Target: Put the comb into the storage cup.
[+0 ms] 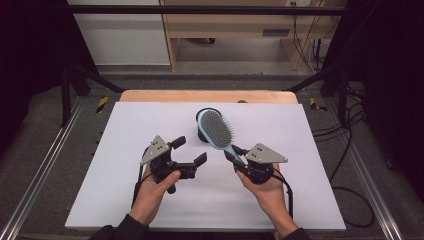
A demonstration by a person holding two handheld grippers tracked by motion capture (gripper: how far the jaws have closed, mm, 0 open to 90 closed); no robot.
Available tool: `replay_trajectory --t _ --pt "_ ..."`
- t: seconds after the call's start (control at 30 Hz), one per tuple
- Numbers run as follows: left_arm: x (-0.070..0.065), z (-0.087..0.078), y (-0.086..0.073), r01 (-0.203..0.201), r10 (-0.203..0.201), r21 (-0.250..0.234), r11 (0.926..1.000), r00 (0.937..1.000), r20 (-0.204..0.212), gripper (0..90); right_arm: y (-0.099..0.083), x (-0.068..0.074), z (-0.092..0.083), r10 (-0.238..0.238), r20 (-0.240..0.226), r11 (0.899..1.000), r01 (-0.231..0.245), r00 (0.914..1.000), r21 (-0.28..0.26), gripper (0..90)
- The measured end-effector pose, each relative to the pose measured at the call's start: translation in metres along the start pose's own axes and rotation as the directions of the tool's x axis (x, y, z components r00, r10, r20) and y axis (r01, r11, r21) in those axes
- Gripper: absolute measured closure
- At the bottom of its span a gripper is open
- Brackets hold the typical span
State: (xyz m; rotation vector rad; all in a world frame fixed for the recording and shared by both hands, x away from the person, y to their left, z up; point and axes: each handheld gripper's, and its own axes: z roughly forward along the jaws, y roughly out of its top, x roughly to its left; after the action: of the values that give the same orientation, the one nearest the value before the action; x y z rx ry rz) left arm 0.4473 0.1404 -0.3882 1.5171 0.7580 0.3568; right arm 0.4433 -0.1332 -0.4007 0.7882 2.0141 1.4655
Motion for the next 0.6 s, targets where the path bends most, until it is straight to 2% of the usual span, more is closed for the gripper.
replay_trajectory --t 0.17,0.23,0.3,0.4,0.53,0.6 --pt "-0.004 0.001 0.004 -0.002 0.002 -0.006 1.0000 1.0000 0.009 1.8 0.000 0.005 -0.001 -0.010 -0.003 1.000 0.010 0.9999 -0.004 69.7" --pt "-0.009 0.001 0.001 -0.041 0.041 0.024 0.9989 0.9992 0.007 1.9 0.000 0.008 0.000 -0.008 -0.008 1.000 0.008 0.9999 -0.006 69.6" --pt "-0.010 0.001 -0.001 -0.042 0.042 0.019 0.9989 0.9991 0.006 1.9 -0.001 0.009 0.000 -0.007 -0.011 1.000 0.007 0.9999 -0.006 69.7" --pt "-0.010 0.000 0.000 -0.025 0.025 0.004 0.9997 0.9996 0.008 2.0 -0.002 0.013 0.000 -0.014 -0.016 1.000 0.014 0.9998 -0.001 69.6" --pt "-0.007 -0.001 0.003 0.025 -0.025 -0.015 0.9996 0.9994 0.024 2.0 -0.002 0.016 0.000 -0.014 -0.016 1.000 0.013 0.9998 -0.005 69.7" --pt "-0.007 0.000 0.005 0.025 -0.025 -0.014 0.9996 0.9994 0.026 1.9 -0.003 0.017 -0.001 -0.012 -0.017 1.000 0.012 0.9998 -0.007 69.7"
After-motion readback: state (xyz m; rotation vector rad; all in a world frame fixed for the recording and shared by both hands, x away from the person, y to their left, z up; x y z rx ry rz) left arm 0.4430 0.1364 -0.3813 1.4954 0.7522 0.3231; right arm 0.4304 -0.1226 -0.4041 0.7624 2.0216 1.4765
